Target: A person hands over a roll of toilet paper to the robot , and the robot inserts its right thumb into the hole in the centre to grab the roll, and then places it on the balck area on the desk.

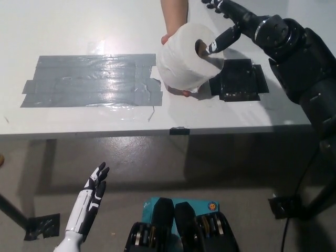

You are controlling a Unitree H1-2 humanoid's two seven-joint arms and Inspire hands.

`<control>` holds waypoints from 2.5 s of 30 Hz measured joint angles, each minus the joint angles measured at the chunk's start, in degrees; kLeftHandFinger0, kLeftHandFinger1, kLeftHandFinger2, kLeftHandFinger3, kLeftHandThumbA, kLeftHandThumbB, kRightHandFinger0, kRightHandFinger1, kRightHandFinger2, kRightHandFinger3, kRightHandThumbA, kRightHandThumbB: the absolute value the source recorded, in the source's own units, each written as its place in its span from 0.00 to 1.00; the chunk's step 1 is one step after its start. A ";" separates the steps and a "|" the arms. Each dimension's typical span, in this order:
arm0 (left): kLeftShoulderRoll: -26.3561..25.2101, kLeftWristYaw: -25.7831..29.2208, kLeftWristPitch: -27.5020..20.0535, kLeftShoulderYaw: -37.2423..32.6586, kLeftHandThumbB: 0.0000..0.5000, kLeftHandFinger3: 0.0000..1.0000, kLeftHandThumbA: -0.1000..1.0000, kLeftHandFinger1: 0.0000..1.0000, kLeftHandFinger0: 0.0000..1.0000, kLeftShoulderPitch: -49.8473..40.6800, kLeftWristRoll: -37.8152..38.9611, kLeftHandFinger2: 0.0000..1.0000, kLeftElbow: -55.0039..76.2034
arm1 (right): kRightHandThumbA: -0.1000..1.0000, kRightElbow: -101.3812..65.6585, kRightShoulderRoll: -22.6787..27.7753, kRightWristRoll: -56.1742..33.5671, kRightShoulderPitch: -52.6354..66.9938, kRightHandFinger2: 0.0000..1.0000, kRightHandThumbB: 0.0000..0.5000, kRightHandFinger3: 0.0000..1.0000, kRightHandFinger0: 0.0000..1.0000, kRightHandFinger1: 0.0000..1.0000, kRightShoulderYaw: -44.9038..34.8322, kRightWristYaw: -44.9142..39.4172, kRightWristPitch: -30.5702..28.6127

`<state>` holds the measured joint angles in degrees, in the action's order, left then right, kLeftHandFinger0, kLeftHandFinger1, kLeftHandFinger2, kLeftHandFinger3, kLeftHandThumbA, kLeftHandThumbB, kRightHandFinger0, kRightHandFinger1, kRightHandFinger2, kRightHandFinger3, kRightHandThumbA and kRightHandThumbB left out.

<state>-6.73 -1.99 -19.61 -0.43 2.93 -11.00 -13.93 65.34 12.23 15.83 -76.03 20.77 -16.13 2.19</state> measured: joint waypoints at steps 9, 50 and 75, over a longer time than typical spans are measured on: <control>-0.01 0.00 -0.09 -0.08 0.28 1.00 1.00 1.00 1.00 -0.10 -0.07 1.00 0.00 | 1.00 -1.64 0.21 0.66 -0.87 1.00 0.64 1.00 1.00 1.00 -0.72 -0.01 0.77; 0.03 0.00 -0.19 -0.38 0.36 1.00 1.00 1.00 1.00 -0.65 -0.18 1.00 1.67 | 1.00 8.65 -3.36 1.44 -0.81 1.00 0.66 1.00 1.00 1.00 -1.58 5.77 -3.59; 0.02 0.00 -0.20 -0.96 0.36 1.00 1.00 1.00 1.00 -0.30 -1.09 1.00 1.81 | 1.00 13.13 -5.47 4.88 -2.82 1.00 0.61 1.00 1.00 1.00 2.12 6.76 -3.23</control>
<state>-6.71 -1.99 -19.81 -1.39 2.63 -12.09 -12.12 78.47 6.76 20.71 -78.85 22.89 -9.37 -1.04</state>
